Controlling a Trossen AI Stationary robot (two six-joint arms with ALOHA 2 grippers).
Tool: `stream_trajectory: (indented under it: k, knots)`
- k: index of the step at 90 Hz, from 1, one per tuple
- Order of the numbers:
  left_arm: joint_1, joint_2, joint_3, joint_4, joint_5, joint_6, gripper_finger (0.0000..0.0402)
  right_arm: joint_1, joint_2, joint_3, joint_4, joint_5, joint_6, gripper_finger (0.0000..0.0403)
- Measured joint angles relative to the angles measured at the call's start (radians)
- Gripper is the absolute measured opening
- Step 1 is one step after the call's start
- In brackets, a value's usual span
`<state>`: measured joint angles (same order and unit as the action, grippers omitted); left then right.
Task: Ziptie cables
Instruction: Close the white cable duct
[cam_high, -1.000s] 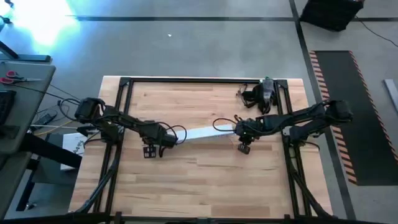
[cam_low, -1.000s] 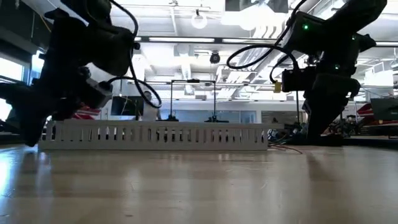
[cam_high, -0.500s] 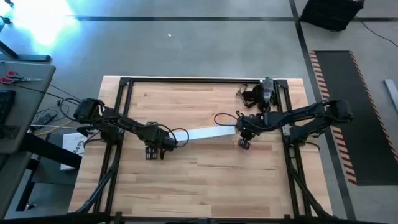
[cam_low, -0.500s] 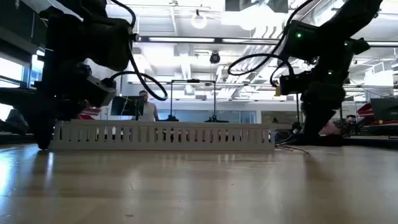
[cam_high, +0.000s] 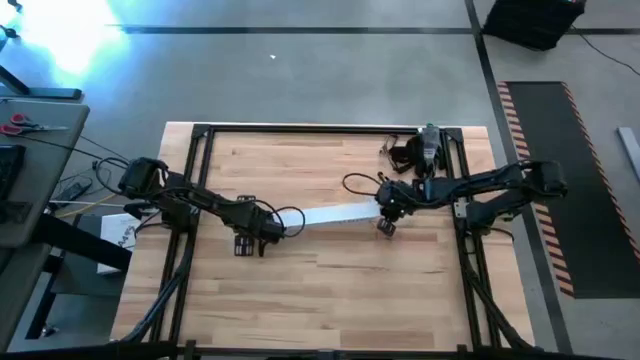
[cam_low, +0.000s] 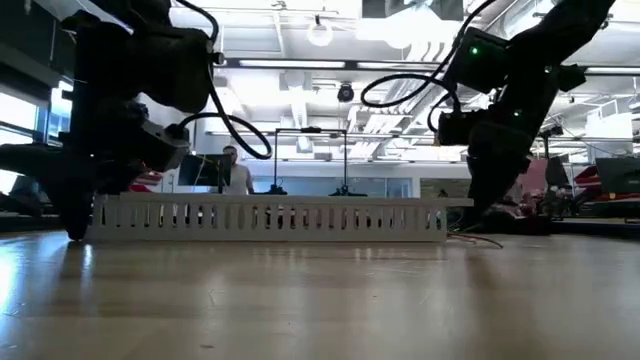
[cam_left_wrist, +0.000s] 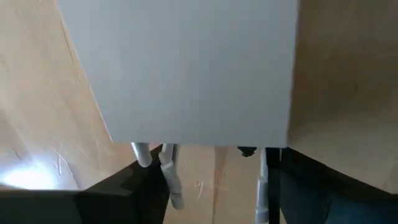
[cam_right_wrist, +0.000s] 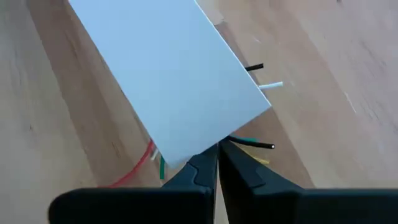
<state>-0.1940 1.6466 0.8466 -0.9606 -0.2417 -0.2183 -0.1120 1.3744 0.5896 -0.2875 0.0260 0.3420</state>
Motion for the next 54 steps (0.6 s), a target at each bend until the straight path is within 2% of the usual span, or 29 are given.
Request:
stream_trajectory:
  k: [27, 54]
  knots:
    - [0.001, 0.001, -0.002, 0.002, -0.015, -0.007, 0.0218, 0.0, 0.091, 0.023, 0.077, -0.001, -0.01, 0.0]
    - [0.001, 0.001, 0.005, 0.053, -0.041, 0.012, 0.0218, 0.002, 0.01, 0.119, -0.24, 0.063, -0.032, 0.0]
